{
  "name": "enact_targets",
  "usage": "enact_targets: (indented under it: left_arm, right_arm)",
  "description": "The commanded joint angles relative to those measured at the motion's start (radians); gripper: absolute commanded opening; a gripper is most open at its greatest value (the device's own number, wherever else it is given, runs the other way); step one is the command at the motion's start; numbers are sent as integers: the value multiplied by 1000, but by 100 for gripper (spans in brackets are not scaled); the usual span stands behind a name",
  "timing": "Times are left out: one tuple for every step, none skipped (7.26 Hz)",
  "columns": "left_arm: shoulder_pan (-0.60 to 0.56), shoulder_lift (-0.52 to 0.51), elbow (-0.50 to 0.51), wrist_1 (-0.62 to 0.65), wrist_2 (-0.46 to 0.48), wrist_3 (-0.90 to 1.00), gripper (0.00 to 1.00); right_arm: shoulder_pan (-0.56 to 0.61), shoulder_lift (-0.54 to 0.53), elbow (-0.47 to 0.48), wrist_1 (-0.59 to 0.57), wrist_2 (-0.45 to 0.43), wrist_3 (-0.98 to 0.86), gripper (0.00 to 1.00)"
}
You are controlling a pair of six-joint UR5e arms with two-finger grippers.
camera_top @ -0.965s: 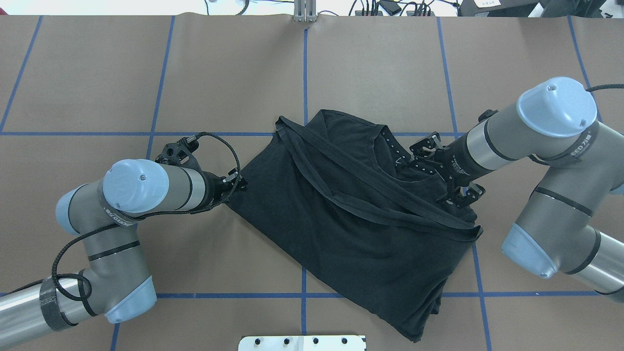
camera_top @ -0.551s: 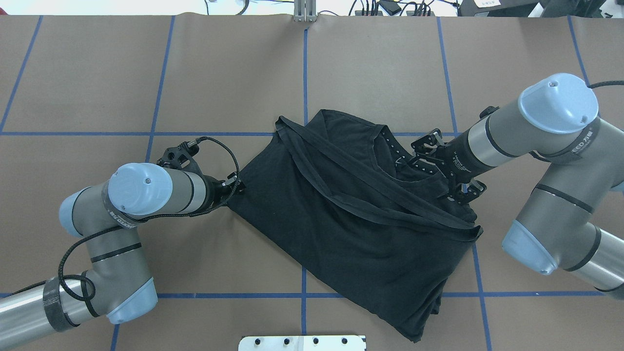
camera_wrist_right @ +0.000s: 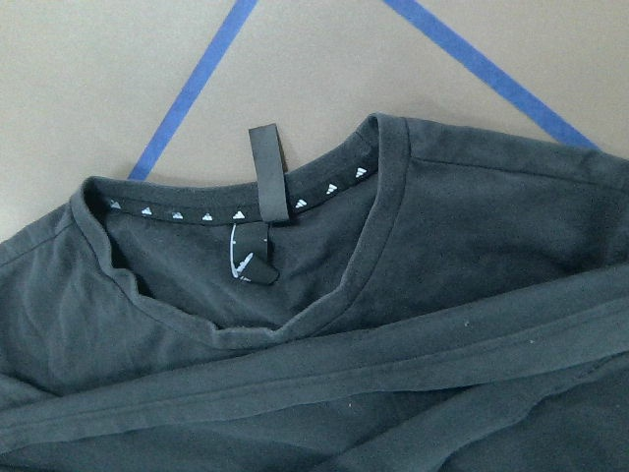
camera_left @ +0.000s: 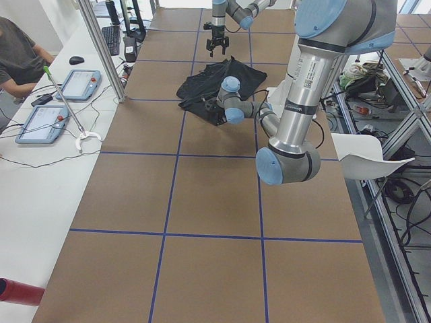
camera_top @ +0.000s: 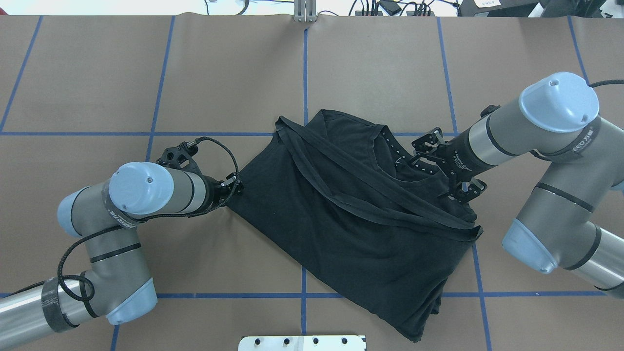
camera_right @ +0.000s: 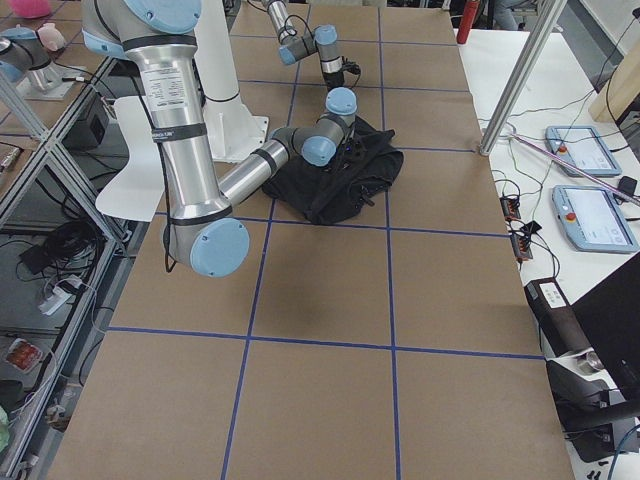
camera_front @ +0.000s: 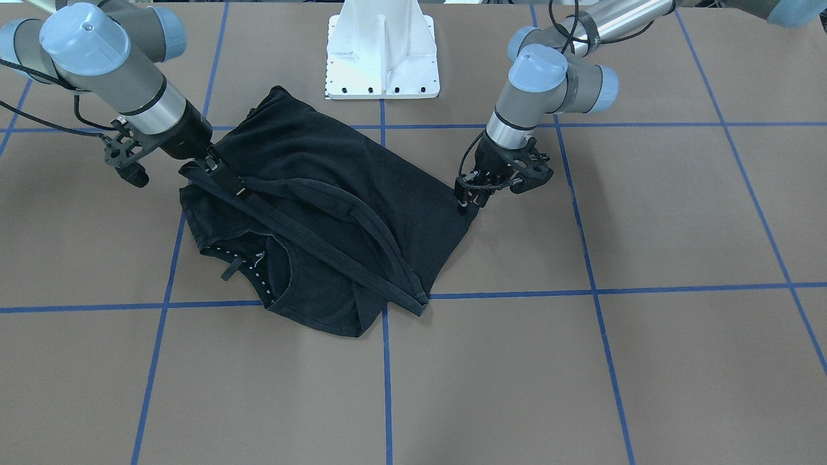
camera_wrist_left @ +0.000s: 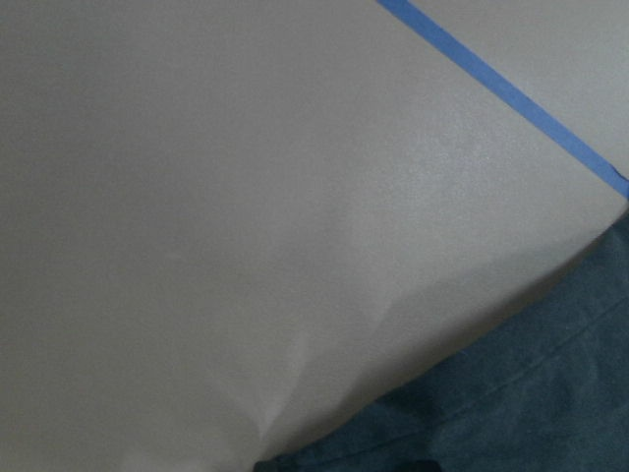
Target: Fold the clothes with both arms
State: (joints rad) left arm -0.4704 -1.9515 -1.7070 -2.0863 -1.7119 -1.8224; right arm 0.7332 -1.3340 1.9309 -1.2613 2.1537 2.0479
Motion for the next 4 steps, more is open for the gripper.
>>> enact_targets:
  left_arm:
    - [1, -1, -3, 22, 0, -2, 57]
    - [1, 0, -2, 22, 0, -2, 57]
    - [1, 0, -2, 22, 0, -2, 57]
    - [1, 0, -2, 22, 0, -2, 54]
  right_arm:
    - [0, 1, -4, -1, 1, 0, 100]
    - [0, 1, -4, -1, 1, 0, 100]
    - [0, 2, -4, -1, 1, 0, 100]
    - [2, 1, -4, -1, 1, 0, 100]
